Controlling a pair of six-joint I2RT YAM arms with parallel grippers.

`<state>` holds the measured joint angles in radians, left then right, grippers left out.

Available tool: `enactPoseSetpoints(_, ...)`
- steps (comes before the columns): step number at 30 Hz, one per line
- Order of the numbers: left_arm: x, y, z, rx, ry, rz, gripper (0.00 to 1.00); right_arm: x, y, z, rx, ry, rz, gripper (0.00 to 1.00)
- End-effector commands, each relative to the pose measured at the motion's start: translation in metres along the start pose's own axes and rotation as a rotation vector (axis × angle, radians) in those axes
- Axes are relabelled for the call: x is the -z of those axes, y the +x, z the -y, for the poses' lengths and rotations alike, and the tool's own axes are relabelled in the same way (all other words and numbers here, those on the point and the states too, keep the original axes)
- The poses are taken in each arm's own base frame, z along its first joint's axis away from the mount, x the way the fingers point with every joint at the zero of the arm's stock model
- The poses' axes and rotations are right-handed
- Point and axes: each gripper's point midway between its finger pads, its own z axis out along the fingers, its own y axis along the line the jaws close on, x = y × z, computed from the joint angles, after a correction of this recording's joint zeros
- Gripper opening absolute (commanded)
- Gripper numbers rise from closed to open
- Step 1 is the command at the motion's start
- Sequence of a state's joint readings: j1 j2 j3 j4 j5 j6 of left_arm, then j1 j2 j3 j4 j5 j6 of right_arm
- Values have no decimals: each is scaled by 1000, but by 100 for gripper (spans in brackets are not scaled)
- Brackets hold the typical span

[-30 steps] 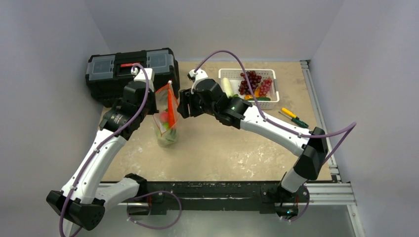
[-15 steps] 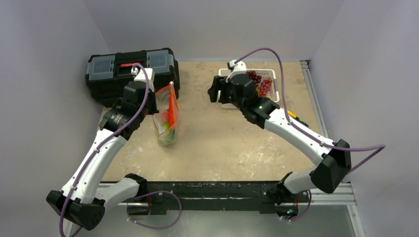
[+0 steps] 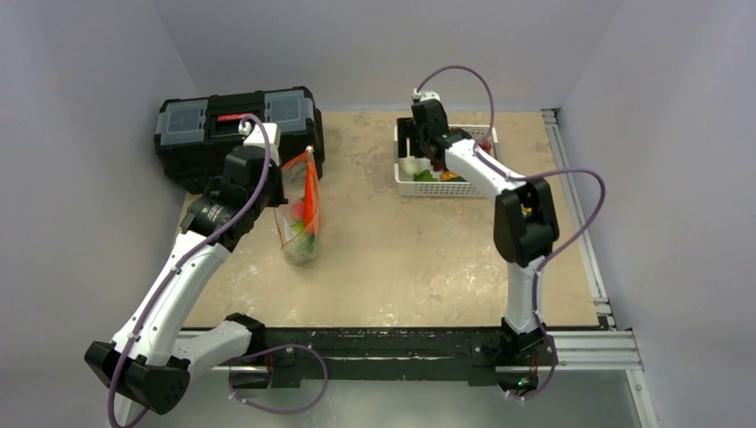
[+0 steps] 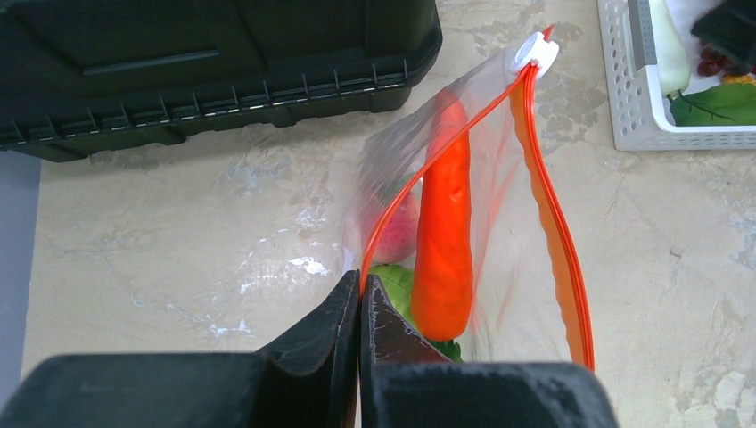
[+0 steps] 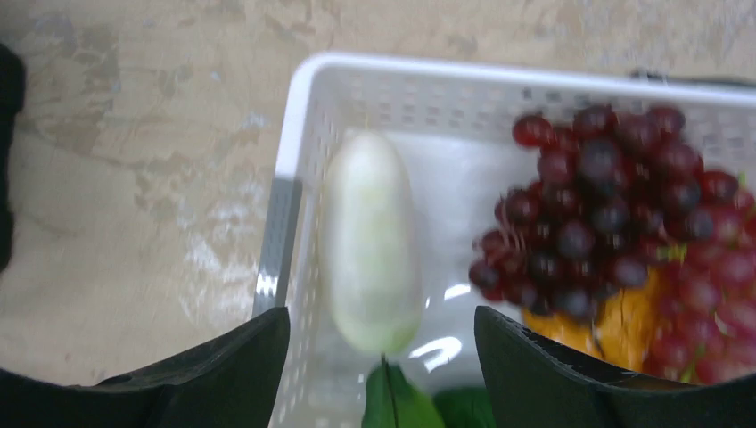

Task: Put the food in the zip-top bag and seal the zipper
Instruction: Pick up the fake vegetable from the bin.

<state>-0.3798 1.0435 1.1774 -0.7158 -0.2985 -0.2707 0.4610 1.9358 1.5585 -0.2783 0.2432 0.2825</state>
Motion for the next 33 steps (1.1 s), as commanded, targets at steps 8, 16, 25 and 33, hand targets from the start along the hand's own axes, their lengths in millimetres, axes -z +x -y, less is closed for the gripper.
enactPoseSetpoints(8, -1, -12, -1, 12, -10, 32, 0, -59, 7, 4, 193, 46, -165, 74)
enactPoseSetpoints(16, -4, -11, 1, 12, -4, 24, 0, -68, 45, 7, 178, 38, -218, 64)
enactPoseSetpoints(25, -4, -10, 1, 11, -5, 23, 0, -57, 36, 9, 154, 39, -167, 42)
enactPoseSetpoints(33, -4, -10, 2, 12, 0, 19, 0, 26, -58, 2, 24, -12, 107, 24)
